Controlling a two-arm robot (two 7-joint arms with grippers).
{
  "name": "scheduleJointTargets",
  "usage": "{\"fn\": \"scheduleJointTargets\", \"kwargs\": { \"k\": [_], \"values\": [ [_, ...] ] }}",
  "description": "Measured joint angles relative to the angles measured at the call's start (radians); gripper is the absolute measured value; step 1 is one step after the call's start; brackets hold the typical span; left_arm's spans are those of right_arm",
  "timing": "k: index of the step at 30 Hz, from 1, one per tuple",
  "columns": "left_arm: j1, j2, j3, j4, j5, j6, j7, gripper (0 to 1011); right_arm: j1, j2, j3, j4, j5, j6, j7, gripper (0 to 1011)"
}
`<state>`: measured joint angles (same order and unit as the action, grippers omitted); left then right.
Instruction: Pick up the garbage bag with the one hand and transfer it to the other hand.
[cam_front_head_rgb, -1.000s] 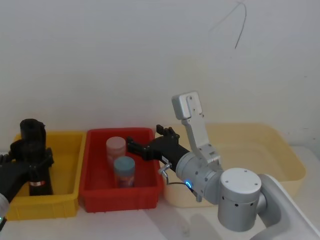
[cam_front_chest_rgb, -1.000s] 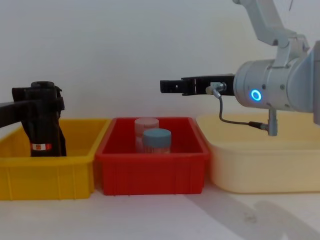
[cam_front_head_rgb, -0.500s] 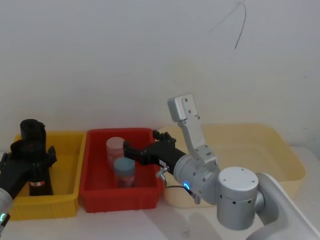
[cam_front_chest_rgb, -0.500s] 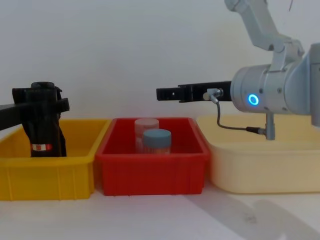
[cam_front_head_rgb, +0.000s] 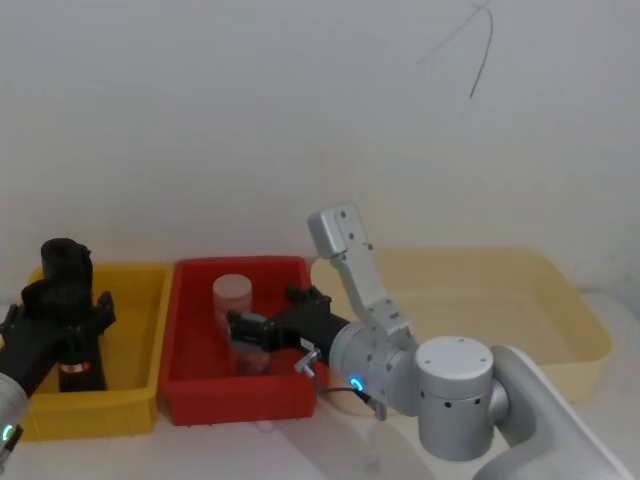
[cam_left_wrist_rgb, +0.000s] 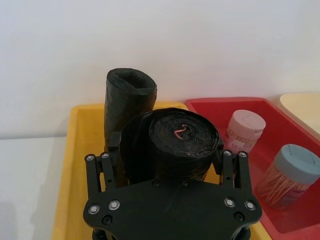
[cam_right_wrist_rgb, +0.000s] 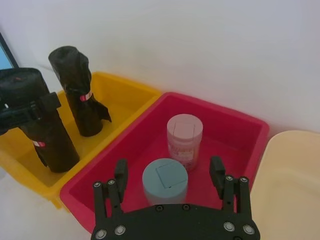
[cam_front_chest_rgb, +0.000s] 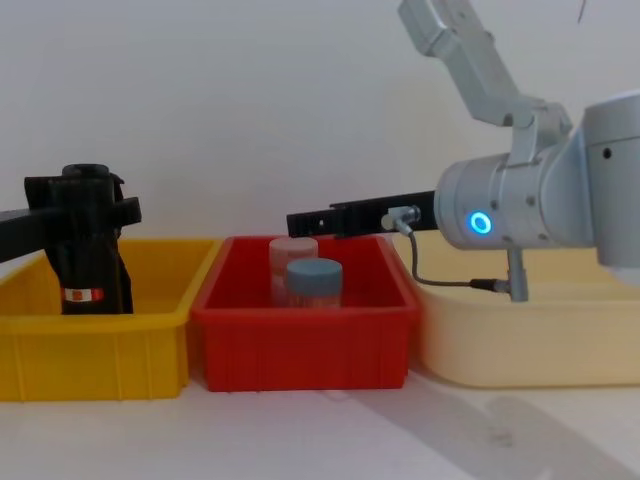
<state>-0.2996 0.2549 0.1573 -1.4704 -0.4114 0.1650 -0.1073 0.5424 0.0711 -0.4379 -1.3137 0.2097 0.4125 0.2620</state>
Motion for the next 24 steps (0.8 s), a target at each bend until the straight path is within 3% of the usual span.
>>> {"fn": "scheduleJointTargets", "kwargs": {
  "k": [24],
  "values": [
    [-0.004,-0.002,0.000,0.007,0.001,-0.002,-0.003,1002,0.052,-0.050,-0.022,0.138,-0.037,-0.015,0.008,1001]
  ]
}}
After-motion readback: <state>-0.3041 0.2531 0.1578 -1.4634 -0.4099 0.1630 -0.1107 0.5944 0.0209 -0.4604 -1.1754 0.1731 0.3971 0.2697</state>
